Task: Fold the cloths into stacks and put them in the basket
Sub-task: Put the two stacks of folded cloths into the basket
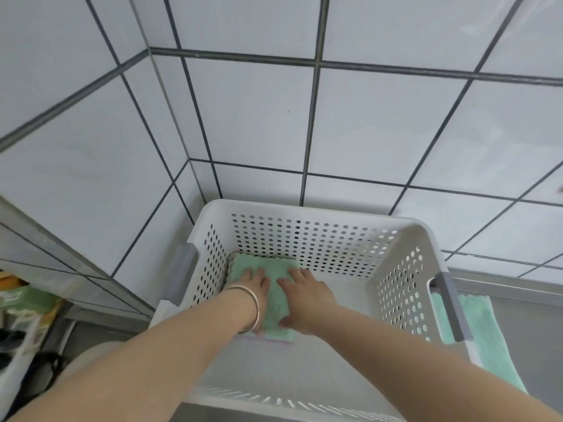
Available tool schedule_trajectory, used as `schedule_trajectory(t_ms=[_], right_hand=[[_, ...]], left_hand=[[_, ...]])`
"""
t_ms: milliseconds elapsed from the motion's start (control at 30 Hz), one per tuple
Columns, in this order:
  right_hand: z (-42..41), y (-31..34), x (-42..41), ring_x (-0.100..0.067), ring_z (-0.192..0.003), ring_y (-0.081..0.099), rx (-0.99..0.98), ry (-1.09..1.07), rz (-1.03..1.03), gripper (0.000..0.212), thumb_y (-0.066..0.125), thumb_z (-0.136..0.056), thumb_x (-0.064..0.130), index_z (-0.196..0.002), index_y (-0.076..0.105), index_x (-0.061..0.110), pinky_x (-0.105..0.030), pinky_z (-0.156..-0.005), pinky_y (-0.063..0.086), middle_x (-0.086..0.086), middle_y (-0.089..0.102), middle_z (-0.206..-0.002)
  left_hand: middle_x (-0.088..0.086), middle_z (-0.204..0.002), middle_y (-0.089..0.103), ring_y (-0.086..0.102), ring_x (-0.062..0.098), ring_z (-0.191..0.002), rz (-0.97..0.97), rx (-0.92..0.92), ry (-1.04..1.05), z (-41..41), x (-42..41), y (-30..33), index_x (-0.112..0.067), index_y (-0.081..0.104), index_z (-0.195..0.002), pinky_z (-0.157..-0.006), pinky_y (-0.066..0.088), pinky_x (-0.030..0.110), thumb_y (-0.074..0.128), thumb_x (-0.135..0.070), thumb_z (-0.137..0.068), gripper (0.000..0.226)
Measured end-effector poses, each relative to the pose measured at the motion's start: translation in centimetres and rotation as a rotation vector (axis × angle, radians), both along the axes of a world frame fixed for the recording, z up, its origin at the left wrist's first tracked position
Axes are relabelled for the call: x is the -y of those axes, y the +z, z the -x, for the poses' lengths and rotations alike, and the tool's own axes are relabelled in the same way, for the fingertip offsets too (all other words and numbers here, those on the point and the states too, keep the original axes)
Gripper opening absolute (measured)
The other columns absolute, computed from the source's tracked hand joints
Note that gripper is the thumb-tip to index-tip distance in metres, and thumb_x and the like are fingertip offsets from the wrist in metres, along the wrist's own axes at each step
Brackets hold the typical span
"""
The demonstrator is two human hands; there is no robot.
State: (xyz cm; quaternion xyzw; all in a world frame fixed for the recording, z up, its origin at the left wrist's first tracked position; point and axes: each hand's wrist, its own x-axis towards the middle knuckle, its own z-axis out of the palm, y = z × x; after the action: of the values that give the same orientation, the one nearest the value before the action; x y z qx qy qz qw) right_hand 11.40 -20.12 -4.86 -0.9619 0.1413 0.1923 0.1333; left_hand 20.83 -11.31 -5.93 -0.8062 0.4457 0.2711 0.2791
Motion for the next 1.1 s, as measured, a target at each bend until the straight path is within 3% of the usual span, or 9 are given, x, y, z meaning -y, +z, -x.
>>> schedule_trajectory(t_ms=[133, 300, 400, 533, 700, 833, 900, 1000, 1100], right_hand=[[0.1, -2.3, -0.2, -0.027, -0.145, -0.008, -0.141, 0.061, 0.023, 0.100, 0.064, -0.080, 0.047, -0.150, -0.003, 0.019, -0.046, -0.117, 0.013, -0.007, -0.017, -0.156], [-0.8, -3.3, -0.6, -0.030, -0.143, -0.016, -0.273, 0.068, 0.052, 0.118, 0.071, -0.074, 0.049, -0.148, -0.015, 0.016, -0.048, -0.117, 0.008, -0.009, -0.026, -0.154], [-1.8, -1.0, 0.1, -0.031, -0.145, 0.001, -0.304, 0.081, 0.003, 0.108, 0.071, -0.073, 0.050, -0.150, 0.003, 0.016, -0.045, -0.115, 0.019, -0.008, -0.007, -0.157], [-0.5, 6.5, 2.5, -0.030, -0.128, 0.042, -0.227, 0.109, -0.025, 0.061, 0.057, -0.088, 0.044, -0.138, 0.041, 0.013, -0.040, -0.103, 0.037, -0.008, 0.046, -0.140], [8.0, 16.0, 7.7, -0.025, -0.110, 0.056, 0.173, -0.085, 0.148, 0.030, 0.045, -0.094, 0.031, -0.119, 0.058, 0.022, -0.032, -0.084, 0.045, -0.003, 0.060, -0.118], [17.9, 17.1, 10.5, -0.020, -0.088, 0.058, 0.727, -0.563, 0.119, 0.026, 0.046, -0.088, 0.016, -0.107, 0.062, 0.024, -0.030, -0.070, 0.043, 0.005, 0.065, -0.102], [22.0, 15.1, 11.8, -0.016, -0.083, 0.056, 0.856, -0.742, 0.076, 0.023, 0.049, -0.087, 0.014, -0.104, 0.062, 0.022, -0.033, -0.071, 0.047, 0.005, 0.064, -0.097], [26.1, 9.6, 14.0, -0.017, -0.089, 0.056, 0.699, -0.982, -0.141, 0.017, 0.049, -0.089, 0.016, -0.103, 0.058, 0.021, -0.029, -0.072, 0.043, 0.002, 0.061, -0.101], [27.9, 4.1, 15.4, -0.019, -0.101, 0.055, 0.450, -1.126, -0.325, 0.030, 0.051, -0.090, 0.023, -0.119, 0.053, 0.019, -0.028, -0.082, 0.043, -0.003, 0.059, -0.115]], left_hand=[[0.011, -0.154, -0.023, -0.013, 0.029, -0.144, -0.061, -0.004, 0.057, -1.1, -0.5, -2.3, -0.007, -0.018, -0.144, -0.119, 0.013, 0.046, 0.067, -0.047, -0.076, 0.115], [0.010, -0.154, -0.022, -0.015, 0.027, -0.144, -0.048, -0.079, 0.099, -1.4, -0.8, -1.6, -0.009, -0.018, -0.144, -0.120, 0.008, 0.044, 0.067, -0.049, -0.074, 0.117], [0.009, -0.157, -0.007, 0.007, 0.028, -0.145, -0.060, -0.138, 0.152, -1.5, -0.3, 1.2, -0.015, -0.003, -0.147, -0.117, 0.021, 0.041, 0.069, -0.046, -0.074, 0.107], [0.006, -0.140, 0.046, 0.050, 0.024, -0.121, -0.005, -0.061, 0.008, 1.0, 3.1, 8.9, -0.018, 0.030, -0.142, -0.097, 0.043, 0.034, 0.060, -0.039, -0.084, 0.069], [0.004, -0.117, 0.059, 0.057, 0.025, -0.108, 0.592, 0.097, -0.230, 9.0, 8.3, 18.5, -0.023, 0.053, -0.119, -0.085, 0.045, 0.034, 0.051, -0.026, -0.090, 0.030], [-0.002, -0.130, 0.049, 0.046, 0.009, -0.117, 1.435, -0.274, -0.106, 19.0, 10.0, 21.0, -0.021, 0.044, -0.133, -0.096, 0.032, 0.013, 0.048, -0.012, -0.091, 0.043], [-0.008, -0.126, 0.050, 0.044, -0.004, -0.114, 1.668, -0.501, 0.031, 24.4, 10.7, 19.7, -0.020, 0.049, -0.128, -0.094, 0.029, 0.002, 0.046, -0.007, -0.088, 0.042], [-0.013, -0.126, 0.047, 0.036, -0.019, -0.116, 1.627, -0.751, 0.344, 31.3, 12.9, 14.6, -0.022, 0.049, -0.125, -0.099, 0.026, 0.000, 0.042, -0.009, -0.085, 0.043], [-0.006, -0.147, 0.029, 0.020, 0.001, -0.138, 1.341, -0.701, 0.538, 33.3, 14.7, 7.4, -0.022, 0.037, -0.135, -0.115, 0.013, 0.017, 0.046, -0.013, -0.091, 0.045]])
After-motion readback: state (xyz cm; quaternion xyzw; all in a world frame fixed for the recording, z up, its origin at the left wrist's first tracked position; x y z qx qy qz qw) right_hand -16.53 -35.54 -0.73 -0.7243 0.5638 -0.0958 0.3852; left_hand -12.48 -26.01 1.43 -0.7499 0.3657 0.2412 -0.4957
